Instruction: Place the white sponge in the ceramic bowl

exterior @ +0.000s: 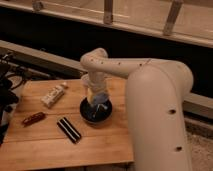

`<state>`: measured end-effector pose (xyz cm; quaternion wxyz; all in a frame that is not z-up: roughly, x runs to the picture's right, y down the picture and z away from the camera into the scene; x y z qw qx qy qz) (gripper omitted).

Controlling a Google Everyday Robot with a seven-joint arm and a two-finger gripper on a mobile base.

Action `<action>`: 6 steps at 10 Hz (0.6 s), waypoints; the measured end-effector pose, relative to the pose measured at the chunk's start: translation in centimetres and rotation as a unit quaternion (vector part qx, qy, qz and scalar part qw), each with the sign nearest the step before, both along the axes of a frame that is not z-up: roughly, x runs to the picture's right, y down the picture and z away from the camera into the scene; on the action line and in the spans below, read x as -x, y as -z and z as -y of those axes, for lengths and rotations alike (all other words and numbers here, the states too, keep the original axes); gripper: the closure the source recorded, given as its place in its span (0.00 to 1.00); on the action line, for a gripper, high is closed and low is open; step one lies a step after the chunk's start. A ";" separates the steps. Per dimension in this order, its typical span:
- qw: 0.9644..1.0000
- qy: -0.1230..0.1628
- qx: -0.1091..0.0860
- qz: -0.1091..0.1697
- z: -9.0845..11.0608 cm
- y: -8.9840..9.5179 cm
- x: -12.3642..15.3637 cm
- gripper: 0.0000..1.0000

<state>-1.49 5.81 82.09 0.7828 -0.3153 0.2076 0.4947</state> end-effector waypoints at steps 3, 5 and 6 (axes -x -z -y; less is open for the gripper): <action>1.000 0.013 -0.001 0.010 -1.3 1.0 -2.6 0.85; 1.000 0.013 -0.002 0.011 -1.2 1.0 -2.2 0.67; 1.000 0.013 -0.003 0.013 -1.0 0.9 -1.3 0.55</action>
